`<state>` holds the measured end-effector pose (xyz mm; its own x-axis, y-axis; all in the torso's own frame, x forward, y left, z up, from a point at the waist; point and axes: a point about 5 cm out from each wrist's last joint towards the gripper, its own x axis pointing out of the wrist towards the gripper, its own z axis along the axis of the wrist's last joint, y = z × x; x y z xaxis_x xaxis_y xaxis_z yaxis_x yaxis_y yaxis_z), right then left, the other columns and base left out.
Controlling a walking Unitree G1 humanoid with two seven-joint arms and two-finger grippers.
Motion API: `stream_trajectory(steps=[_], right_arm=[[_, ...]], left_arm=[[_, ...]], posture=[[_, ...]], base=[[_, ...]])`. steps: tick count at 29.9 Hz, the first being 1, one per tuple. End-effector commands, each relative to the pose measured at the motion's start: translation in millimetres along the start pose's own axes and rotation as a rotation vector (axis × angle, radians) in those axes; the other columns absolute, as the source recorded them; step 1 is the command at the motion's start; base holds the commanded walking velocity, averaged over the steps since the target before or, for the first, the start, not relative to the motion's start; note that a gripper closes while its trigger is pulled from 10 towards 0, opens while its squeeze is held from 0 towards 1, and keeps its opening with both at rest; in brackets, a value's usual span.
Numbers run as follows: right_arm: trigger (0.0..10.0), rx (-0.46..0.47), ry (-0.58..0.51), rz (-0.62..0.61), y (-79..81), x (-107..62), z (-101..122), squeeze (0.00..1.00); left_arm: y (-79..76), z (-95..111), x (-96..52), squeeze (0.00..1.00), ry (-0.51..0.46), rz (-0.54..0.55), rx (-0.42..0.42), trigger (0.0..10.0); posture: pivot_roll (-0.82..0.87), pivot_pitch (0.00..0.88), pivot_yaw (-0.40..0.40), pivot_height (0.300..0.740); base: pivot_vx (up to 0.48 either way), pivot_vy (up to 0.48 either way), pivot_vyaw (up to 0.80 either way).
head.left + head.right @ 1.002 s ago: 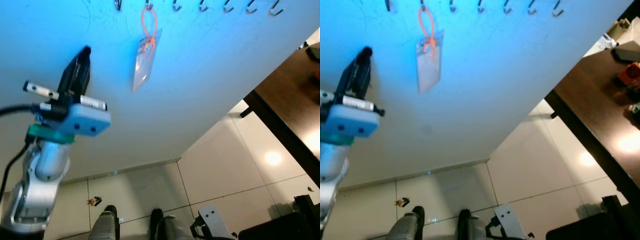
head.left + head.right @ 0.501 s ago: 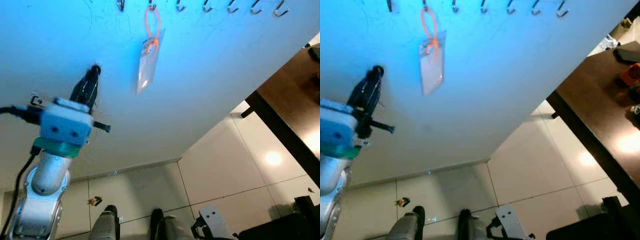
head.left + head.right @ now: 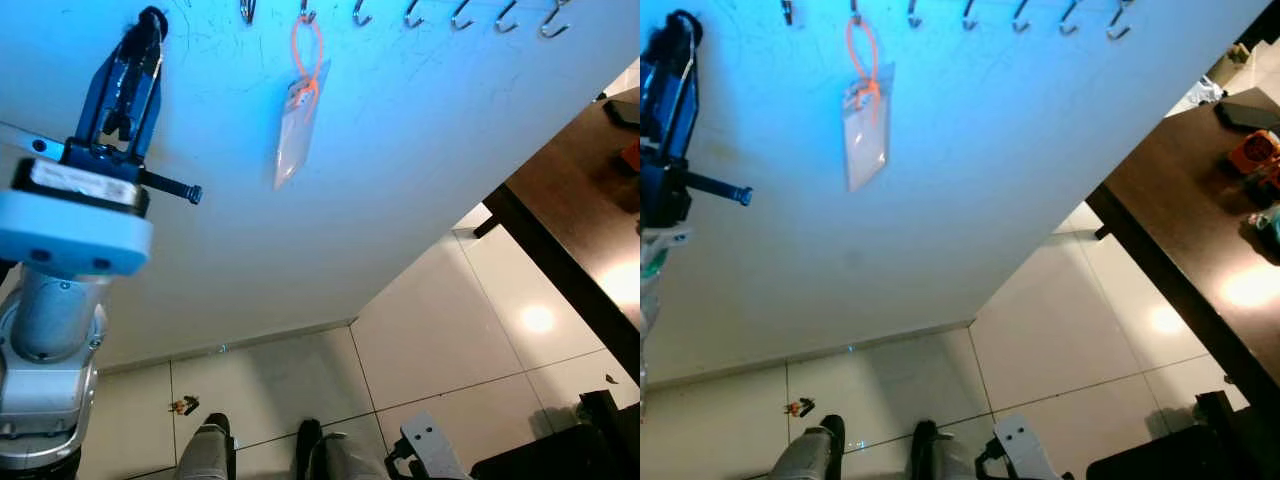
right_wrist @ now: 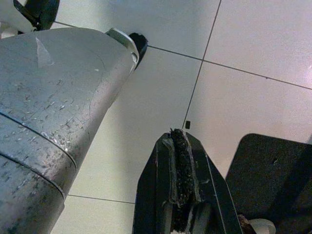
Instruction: Hang keys on a hook
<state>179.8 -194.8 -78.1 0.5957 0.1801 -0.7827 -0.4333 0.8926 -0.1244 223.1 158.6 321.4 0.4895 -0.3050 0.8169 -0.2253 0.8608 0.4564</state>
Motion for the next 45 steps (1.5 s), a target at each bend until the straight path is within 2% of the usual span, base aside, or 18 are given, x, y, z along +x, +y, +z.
stream_trajectory(steps=[1, 5, 7, 8, 10, 15, 16, 17, 22, 24, 38, 40, 41, 45], right_arm=[[10.0, 0.001, 0.068, 0.011, 1.1, -5.6, -19, 0.00], [10.0, -0.002, 0.063, 0.012, 0.9, -4.6, -16, 0.00], [10.0, -0.003, 0.060, 0.013, 1.4, -3.9, -14, 0.00], [10.0, -0.003, 0.060, 0.013, 1.4, -3.9, -14, 0.00], [10.0, 0.001, 0.058, 0.012, 2.1, -3.6, -14, 0.00], [10.0, 0.007, 0.061, 0.009, 3.0, -4.2, -16, 0.00], [10.0, 0.010, 0.065, 0.008, 3.5, -4.8, -18, 0.00], [10.0, 0.016, 0.073, 0.006, 4.3, -6.1, -22, 0.00], [10.0, 0.017, 0.075, 0.006, 4.5, -6.5, -23, 0.00], [10.0, 0.019, 0.077, 0.006, 5.3, -6.5, -23, 0.00], [10.0, 0.028, 0.074, 0.008, 8.7, -5.3, -22, 0.00], [10.0, 0.033, 0.077, 0.007, 10.0, -5.8, -24, 0.00], [10.0, 0.033, 0.077, 0.007, 10.0, -5.8, -24, 0.00], [10.0, 0.036, 0.081, 0.007, 11.0, -6.3, -26, 0.00]], left_arm=[[-7.0, 9, 0.7, 0.00, -0.054, -0.046, -0.008, 10.0], [-13.5, 11, 6.9, 0.00, -0.094, -0.087, -0.033, 10.0], [-18.8, 12, 12.6, 0.00, -0.113, -0.115, -0.078, 10.0], [-18.8, 12, 12.6, 0.00, -0.113, -0.115, -0.078, 10.0], [-20.8, 12, 20.2, 0.00, -0.118, -0.116, -0.141, 10.0], [-22.7, 11, 25.6, 0.00, -0.111, -0.137, -0.199, 10.0], [-23.4, 10, 27.3, 0.00, -0.101, -0.145, -0.228, 10.0], [-25.6, 7, 30.3, 0.00, -0.075, -0.162, -0.300, 10.0], [-26.1, 6, 31.4, 0.00, -0.066, -0.162, -0.324, 10.0], [-24.1, 3, 36.7, 0.00, -0.051, -0.149, -0.359, 10.0], [-18.9, -2, 48.0, 0.00, -0.041, -0.159, -0.374, 10.0], [-23.3, -6, 44.4, 0.00, 0.012, -0.226, -0.421, 10.0], [-23.3, -6, 44.4, 0.00, 0.012, -0.226, -0.421, 10.0], [-28.8, -11, 39.8, 0.00, 0.086, -0.283, -0.508, 10.0]], posture=[[0.07, 0.235, -0.128, 0.740], [0.07, 0.235, -0.128, 0.740], [0.08, 0.232, -0.124, 0.740], [0.08, 0.232, -0.124, 0.740], [0.07, 0.228, -0.116, 0.740], [0.07, 0.225, -0.108, 0.740], [0.06, 0.224, -0.105, 0.740], [0.06, 0.224, -0.105, 0.740], [0.06, 0.224, -0.105, 0.740], [0.06, 0.225, -0.098, 0.740], [0.07, 0.224, -0.085, 0.740], [0.07, 0.224, -0.081, 0.740], [0.07, 0.224, -0.081, 0.740], [0.07, 0.219, -0.079, 0.740]], base=[[0.000, 0.000, 0.00], [0.000, 0.000, 0.00], [0.000, 0.000, 0.00], [0.000, 0.000, 0.00], [0.000, 0.000, 0.00], [0.000, 0.000, 0.00], [0.000, 0.000, 0.00], [0.000, 0.000, 0.00], [0.000, 0.000, 0.00], [0.000, 0.000, 0.00], [0.000, 0.000, 0.00], [0.000, 0.000, 0.00], [0.000, 0.000, 0.00], [0.000, 0.000, 0.00]])
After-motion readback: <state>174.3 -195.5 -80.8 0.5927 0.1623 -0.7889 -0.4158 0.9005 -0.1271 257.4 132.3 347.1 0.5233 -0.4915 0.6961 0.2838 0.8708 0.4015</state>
